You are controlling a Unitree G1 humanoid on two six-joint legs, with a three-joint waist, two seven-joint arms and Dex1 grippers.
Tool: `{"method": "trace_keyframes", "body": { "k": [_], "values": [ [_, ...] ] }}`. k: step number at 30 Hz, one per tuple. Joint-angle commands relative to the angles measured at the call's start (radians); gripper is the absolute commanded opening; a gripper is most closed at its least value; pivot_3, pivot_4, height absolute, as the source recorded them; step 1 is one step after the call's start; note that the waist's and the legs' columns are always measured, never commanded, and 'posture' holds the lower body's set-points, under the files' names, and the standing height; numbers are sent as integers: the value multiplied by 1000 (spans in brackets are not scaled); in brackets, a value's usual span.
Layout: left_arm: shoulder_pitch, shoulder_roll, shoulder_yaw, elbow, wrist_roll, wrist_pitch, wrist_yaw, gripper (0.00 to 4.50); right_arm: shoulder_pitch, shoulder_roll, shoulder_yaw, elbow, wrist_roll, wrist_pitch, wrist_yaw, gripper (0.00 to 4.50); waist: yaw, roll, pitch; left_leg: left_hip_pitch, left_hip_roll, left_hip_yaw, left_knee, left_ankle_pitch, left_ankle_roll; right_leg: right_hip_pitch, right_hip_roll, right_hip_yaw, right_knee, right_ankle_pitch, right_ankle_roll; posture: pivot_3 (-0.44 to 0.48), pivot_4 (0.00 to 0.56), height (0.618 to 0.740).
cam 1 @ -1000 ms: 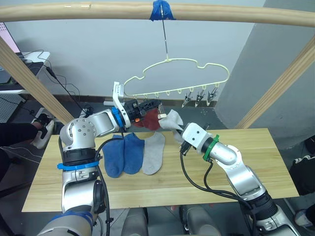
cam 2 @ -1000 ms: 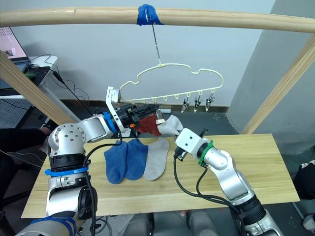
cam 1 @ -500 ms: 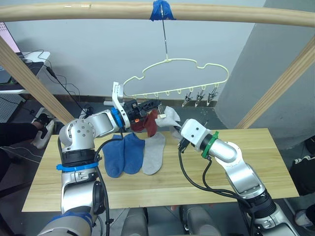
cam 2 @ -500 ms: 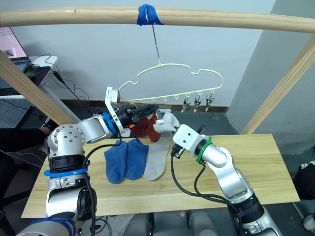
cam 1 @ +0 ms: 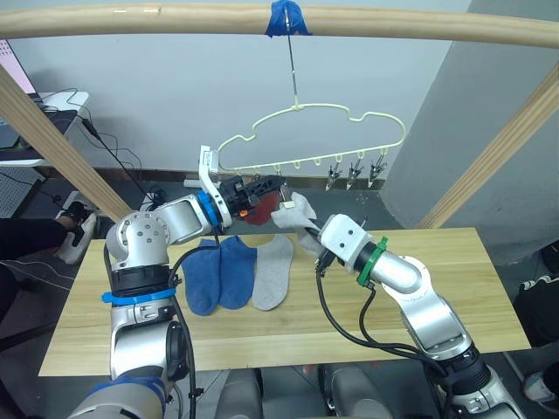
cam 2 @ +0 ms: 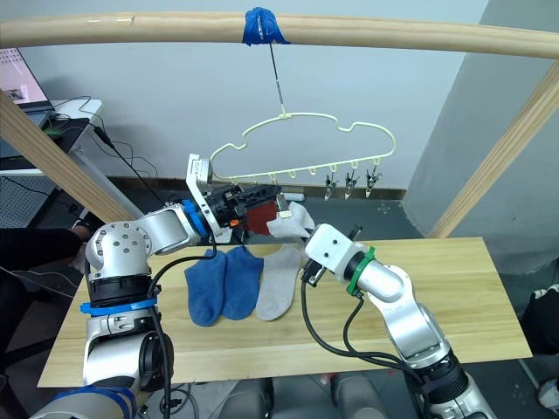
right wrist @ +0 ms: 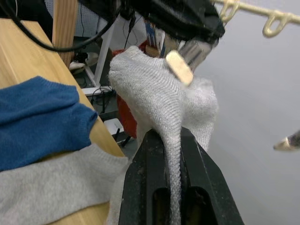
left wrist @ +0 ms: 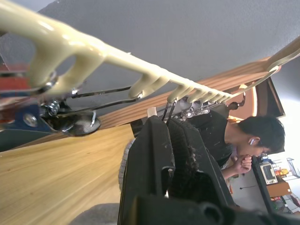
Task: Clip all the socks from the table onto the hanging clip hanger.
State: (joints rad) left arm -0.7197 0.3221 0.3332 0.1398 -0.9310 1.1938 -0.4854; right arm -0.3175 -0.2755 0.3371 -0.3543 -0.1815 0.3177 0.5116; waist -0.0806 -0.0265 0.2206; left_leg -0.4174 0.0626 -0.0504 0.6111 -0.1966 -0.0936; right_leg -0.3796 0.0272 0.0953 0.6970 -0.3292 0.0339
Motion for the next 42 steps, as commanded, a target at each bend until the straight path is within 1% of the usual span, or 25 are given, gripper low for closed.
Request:
{"method": "trace_keyframes", "body": {
  "k": [1, 15, 22, 23, 24, 25, 30, 31, 32, 35, 36, 37, 39, 42],
  "values": [
    [9, -5, 2, -11, -14, 12, 11, 0, -34, 25, -8, -12, 10, -5, -20, 27, 0, 0, 0, 0, 0, 0, 0, 0, 0, 0, 0, 0, 0, 0, 0, -56, 211, 740],
    [22, 14, -8, -27, -5, -26, -9, 0, -48, 37, -18, 37, 13, -10, -30, 27, 1, 0, 0, 0, 0, 0, 0, 0, 0, 0, 0, 0, 0, 1, -1, -50, 207, 740],
    [52, 36, -58, -82, 20, -82, -63, 0, -55, 42, -19, 47, 16, -11, -35, 27, 1, 0, 0, 0, 0, 0, 0, 0, 0, 0, 0, 0, 0, 1, -1, -49, 205, 740],
    [55, 38, -55, -81, 10, -78, -68, 600, -56, 42, -19, 48, 16, -11, -35, 0, 1, 0, 0, 0, 0, 0, 0, 0, 0, 0, 0, 0, 0, 1, -1, -50, 206, 740],
    [57, 40, -53, -82, 3, -75, -72, 746, -57, 41, -19, 48, 16, -12, -35, 0, 1, 0, 0, 0, 0, 0, 0, 0, 0, 0, 0, 0, 0, 1, -1, -50, 206, 740],
    [57, 42, -52, -82, -2, -72, -73, 1116, -58, 41, -19, 49, 17, -12, -36, 0, 1, 0, 0, 0, 0, 0, 0, 0, 0, 0, 0, 0, 0, 1, -1, -49, 206, 740],
    [49, 53, -42, -79, -4, -67, -70, 2484, -61, 39, -15, 61, 18, -12, -35, 0, 1, 0, 0, -1, 0, 0, 0, 0, 0, 0, 0, 0, 0, 0, -1, -45, 209, 740],
    [49, 61, -37, -87, -10, -62, -72, 2751, -60, 41, -15, 72, 20, -15, -37, 0, 1, 0, 0, -1, 0, 0, 0, 0, 0, 0, 0, 0, 0, 1, -1, -45, 209, 740],
    [50, 68, -33, -97, -16, -58, -74, 3116, -58, 46, -18, 84, 24, -15, -40, 0, 1, -1, 0, -1, 0, 0, 0, 0, 0, 0, 0, 0, 0, 1, -1, -45, 209, 740],
    [65, 94, -19, -129, -39, -37, -71, 3967, -53, 74, -43, 167, 59, -18, -53, 0, 0, -1, 1, -1, 0, 0, 0, 0, 0, 0, 0, 0, 0, 1, -1, -47, 207, 740],
    [77, 113, -23, -155, -45, -24, -76, 4295, -55, 94, -66, 199, 91, -7, -54, 266, 0, -1, 1, -1, 0, 0, 0, 0, 0, 0, 0, 0, 0, 1, -1, -43, 208, 740],
    [86, 128, -27, -177, -52, -12, -81, 4497, -60, 106, -82, 222, 110, -1, -54, 545, -1, -1, 1, -1, 0, 0, 0, 0, 0, 0, 0, 0, 0, 1, -1, -40, 208, 740],
    [100, 150, -34, -211, -60, 2, -89, 4500, -72, 109, -97, 251, 120, -12, -53, 1095, 0, -2, 2, -1, 0, 0, 0, 0, 0, -1, 0, 0, 0, 1, -1, -31, 208, 740],
    [118, 194, -62, -260, -46, -4, -115, 4500, -69, 105, -139, 267, 158, 2, -46, 2182, 2, -2, 2, -1, 0, 0, 0, 0, 0, -1, -1, 0, 0, 1, -1, -18, 207, 740]
  ]
}}
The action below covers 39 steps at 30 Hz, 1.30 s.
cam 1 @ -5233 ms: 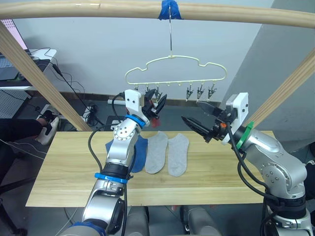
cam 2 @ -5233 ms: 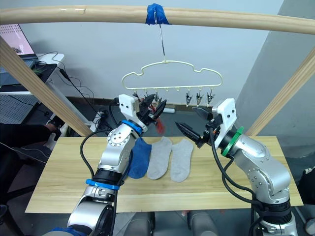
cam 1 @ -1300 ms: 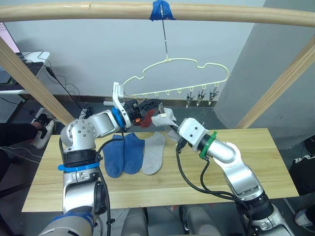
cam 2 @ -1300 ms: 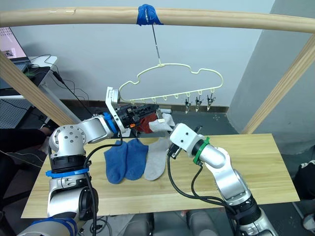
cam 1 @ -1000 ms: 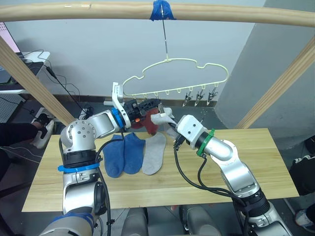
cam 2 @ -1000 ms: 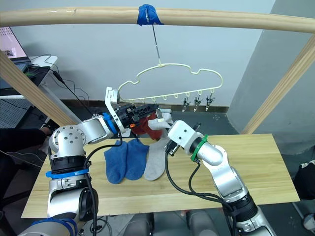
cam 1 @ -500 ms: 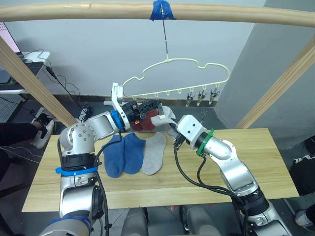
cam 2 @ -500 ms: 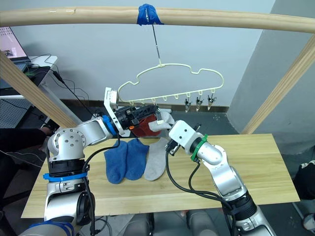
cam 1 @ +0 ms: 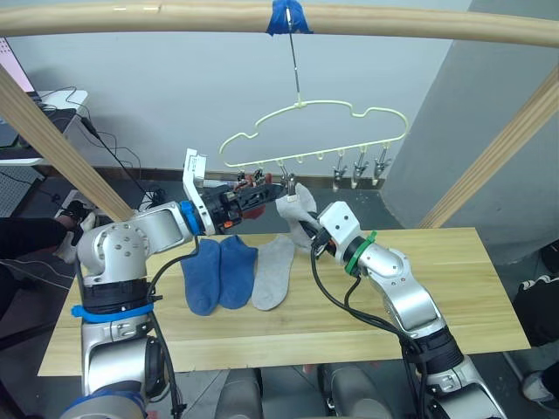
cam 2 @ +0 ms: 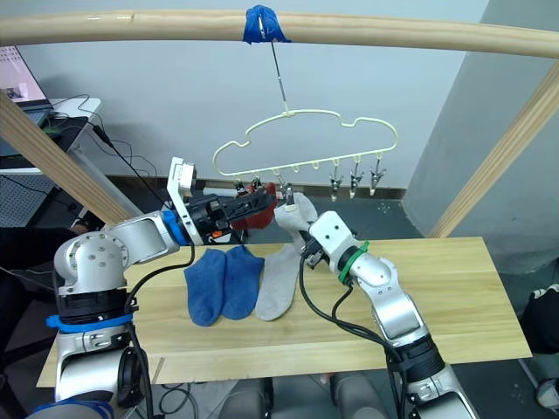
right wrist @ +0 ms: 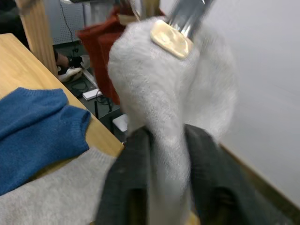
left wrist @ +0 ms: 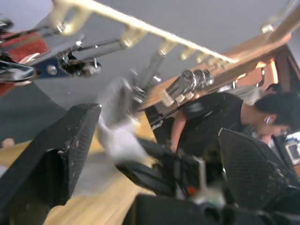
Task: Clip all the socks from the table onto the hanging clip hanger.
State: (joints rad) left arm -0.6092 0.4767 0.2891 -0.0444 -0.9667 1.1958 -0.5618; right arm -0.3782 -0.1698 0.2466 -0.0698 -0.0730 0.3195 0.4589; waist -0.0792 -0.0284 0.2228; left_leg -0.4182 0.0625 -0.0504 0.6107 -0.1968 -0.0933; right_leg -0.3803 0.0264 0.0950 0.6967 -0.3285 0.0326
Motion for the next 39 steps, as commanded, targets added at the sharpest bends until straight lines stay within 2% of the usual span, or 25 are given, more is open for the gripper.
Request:
{"method": "trace_keyframes", "body": {
  "k": [1, 6, 7, 14, 18, 21, 22, 24, 27, 31, 36, 39],
  "values": [
    [14, 58, -38, -95, 9, -23, -52, 4500, 7, -9, -71, -23, 71, 18, 13, 2551, 2, 0, 0, 0, 0, 0, 0, 0, 0, 0, 0, 0, 0, 0, 0, -13, 208, 740],
    [62, 101, -131, -167, 126, -155, -90, 4500, 88, -61, -143, -109, 132, 87, 25, 4358, 23, 0, 1, 0, 0, 0, -1, 0, 0, 0, 0, 0, -1, 0, 0, -4, 204, 740],
    [80, 93, -144, -188, 155, -195, -79, 4500, 112, -69, -167, -143, 162, 108, 32, 4475, 24, 0, 1, 0, 0, 0, -1, 0, 0, 0, 0, 0, -1, 0, 0, -4, 204, 740],
    [164, 29, -244, -245, 386, -541, -65, 4500, 179, -99, -297, -378, 363, 160, 71, 4475, 29, 0, 2, -1, 0, 1, -1, -1, 2, -1, 0, 1, -1, 0, 0, -13, 199, 740],
    [193, 7, -260, -217, 482, -696, -66, 4500, 164, -117, -311, -433, 370, 185, 27, 4475, 28, 0, 1, -1, 0, 1, -1, -1, 2, -1, 0, 1, -1, -1, 1, -29, 193, 740],
    [234, 10, -240, -239, 454, -697, -94, 4500, 155, -109, -291, -461, 361, 210, -19, 4475, 26, 0, 1, -1, 0, 1, -1, -1, 2, -1, 0, 1, -1, 0, 1, -21, 190, 740],
    [243, 18, -231, -252, 436, -689, -106, 4500, 154, -104, -283, -468, 355, 215, -36, 4317, 25, 0, 1, -1, 0, 1, -1, -1, 2, -1, 0, 1, -1, 0, 1, -15, 190, 740],
    [265, 43, -211, -283, 397, -665, -140, 4500, 151, -91, -260, -475, 338, 226, -75, 3885, 25, 0, 1, -2, 0, 1, -1, -1, 2, -2, 0, 1, -1, 0, 1, -2, 191, 740],
    [321, 80, -184, -322, 375, -637, -153, 4500, 124, -65, -210, -457, 281, 215, -140, 2893, 23, 0, 1, -6, 0, 1, -1, -1, 2, -6, 0, 1, 0, 0, 0, 9, 190, 740],
    [408, 88, -149, -389, 337, -588, -120, 4500, 73, -24, -159, -413, 232, 205, -194, 2893, 23, 0, 1, -6, 0, 1, 0, -1, 2, -7, 0, 1, 0, 0, 0, 17, 197, 740],
    [453, 106, -108, -448, 229, -614, -232, 4500, 21, 40, -148, -313, 171, 175, -282, 2893, 39, -1, 1, -7, 0, 0, 0, -1, 2, -7, 0, 0, 0, 0, 0, 31, 197, 740],
    [464, 129, -104, -468, 214, -640, -292, 4500, -13, 78, -149, -262, 149, 163, -322, 2893, 46, -1, 1, -7, 0, 0, 0, -1, 2, -7, 0, 0, 0, 0, 0, 40, 197, 740]
  ]
}}
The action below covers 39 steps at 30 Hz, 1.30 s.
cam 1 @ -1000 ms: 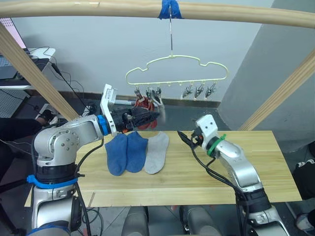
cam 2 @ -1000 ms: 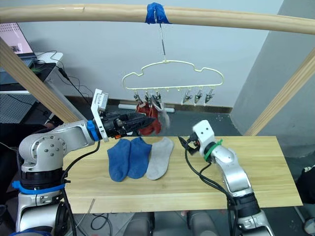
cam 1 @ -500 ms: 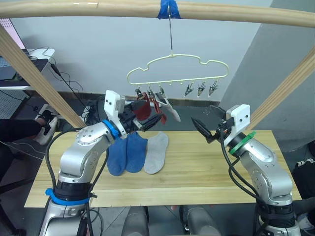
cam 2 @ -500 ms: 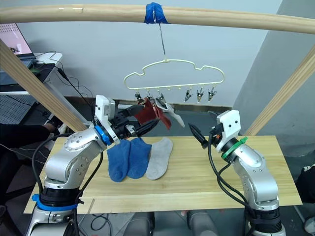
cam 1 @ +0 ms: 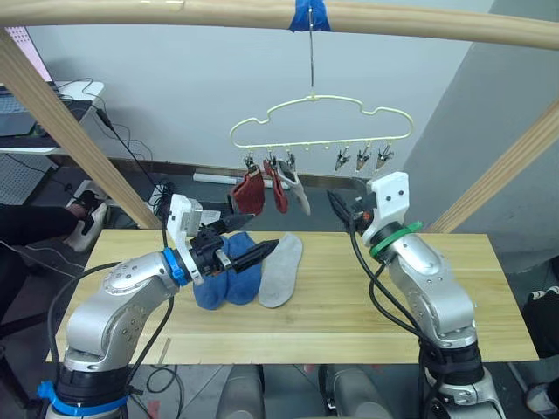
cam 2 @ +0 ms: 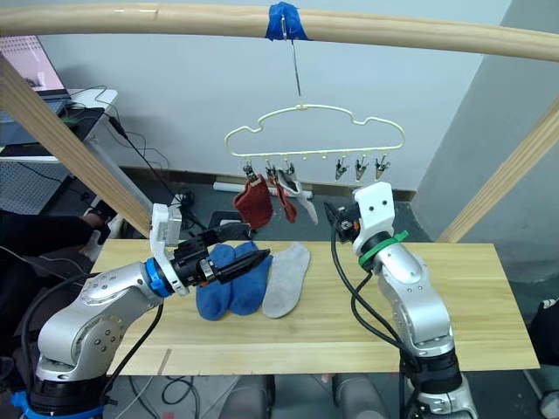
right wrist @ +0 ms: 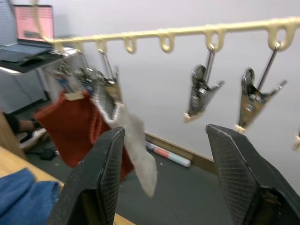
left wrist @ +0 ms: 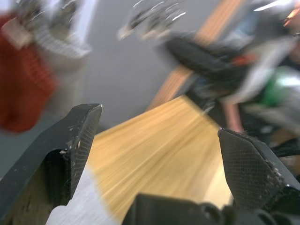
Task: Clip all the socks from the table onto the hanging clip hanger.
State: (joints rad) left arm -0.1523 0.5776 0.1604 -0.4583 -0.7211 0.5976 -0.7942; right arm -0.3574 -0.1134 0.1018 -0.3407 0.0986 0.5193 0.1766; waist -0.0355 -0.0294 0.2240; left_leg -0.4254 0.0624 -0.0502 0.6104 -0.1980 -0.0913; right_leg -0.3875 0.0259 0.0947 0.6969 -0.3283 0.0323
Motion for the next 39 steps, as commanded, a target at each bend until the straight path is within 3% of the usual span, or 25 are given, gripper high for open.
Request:
{"method": "trace_keyframes", "body": {
  "k": [1, 4, 11, 21, 39],
  "values": [
    [14, 35, 29, -58, -40, -47, -78, 4500, -45, 34, -9, 25, -23, -38, -50, 2893, 3, 0, 0, 0, 0, 0, 0, 0, 0, 0, 0, 0, 0, 0, 0, 45, 196, 740],
    [26, 40, 50, -51, -49, -58, -75, 4500, -74, 55, -23, 69, -25, -46, -74, 2893, 3, 0, 0, 0, 0, 0, 0, 0, 0, 0, 0, 0, 0, 0, 0, 53, 196, 740],
    [16, -12, 88, 14, 29, -254, -81, 4500, -137, 70, -35, 138, -30, -80, -93, 2893, 6, 0, 0, 0, 0, 0, 0, 0, 0, 0, 0, 0, 0, 0, 0, 53, 197, 740],
    [20, -36, 58, 9, 50, -275, -34, 4500, -178, 93, -51, 186, -31, -112, -113, 2893, 5, 0, 0, 0, 1, 0, 0, 0, 0, -1, 0, 0, 0, 0, 0, 54, 194, 740],
    [5, -25, 34, 31, 82, -302, -64, 4500, -213, 145, -39, 217, -16, -128, -82, 2893, 5, 0, 0, 0, 1, 0, 0, 0, 0, -1, 0, 0, 1, 0, -1, 56, 204, 740]
  ]
}}
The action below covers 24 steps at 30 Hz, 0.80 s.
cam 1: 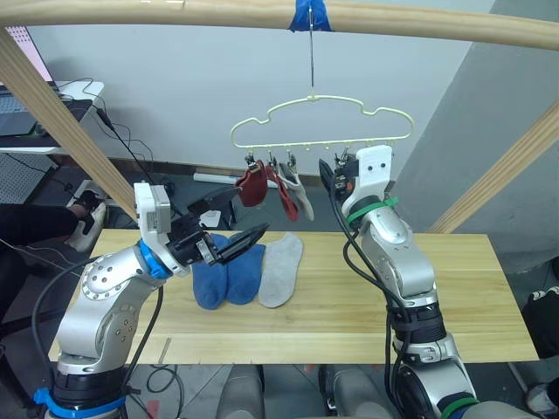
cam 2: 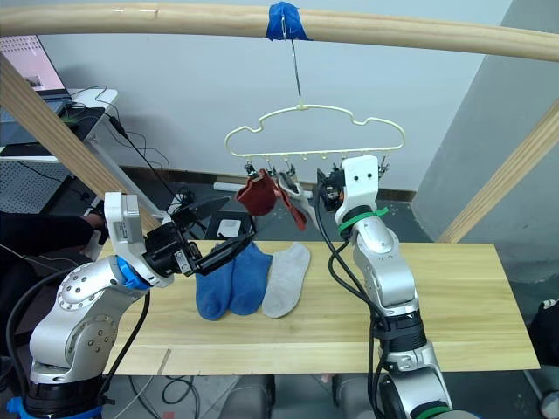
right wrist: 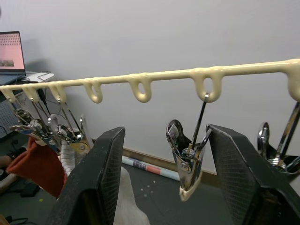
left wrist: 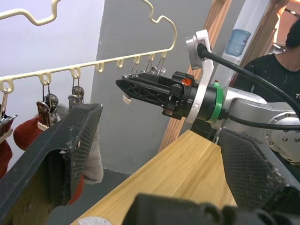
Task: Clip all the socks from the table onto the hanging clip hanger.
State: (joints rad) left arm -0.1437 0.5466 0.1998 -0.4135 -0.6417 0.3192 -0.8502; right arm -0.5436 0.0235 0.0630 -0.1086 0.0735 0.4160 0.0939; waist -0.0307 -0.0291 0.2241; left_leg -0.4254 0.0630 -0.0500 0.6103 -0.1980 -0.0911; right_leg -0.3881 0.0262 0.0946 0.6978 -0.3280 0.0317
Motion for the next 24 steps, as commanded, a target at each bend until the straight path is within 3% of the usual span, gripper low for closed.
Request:
{"method": "trace_keyframes", "body": {
  "k": [1, 24],
  "values": [
    [-3, 6, -7, -13, 7, -27, -10, 4500, -28, 11, -1, -14, 9, -25, 0, 2893, 0, 0, 0, 0, 0, 0, 0, 0, 0, 0, 0, 0, 0, 0, 0, 57, 204, 740],
    [1, 10, -17, -4, 21, -44, -21, 4500, -53, 12, -13, 19, 14, -44, -2, 2893, 0, 0, 0, 0, 0, 0, 0, 0, 0, 0, 0, 0, 0, 0, 0, 58, 203, 740]
  ]
}}
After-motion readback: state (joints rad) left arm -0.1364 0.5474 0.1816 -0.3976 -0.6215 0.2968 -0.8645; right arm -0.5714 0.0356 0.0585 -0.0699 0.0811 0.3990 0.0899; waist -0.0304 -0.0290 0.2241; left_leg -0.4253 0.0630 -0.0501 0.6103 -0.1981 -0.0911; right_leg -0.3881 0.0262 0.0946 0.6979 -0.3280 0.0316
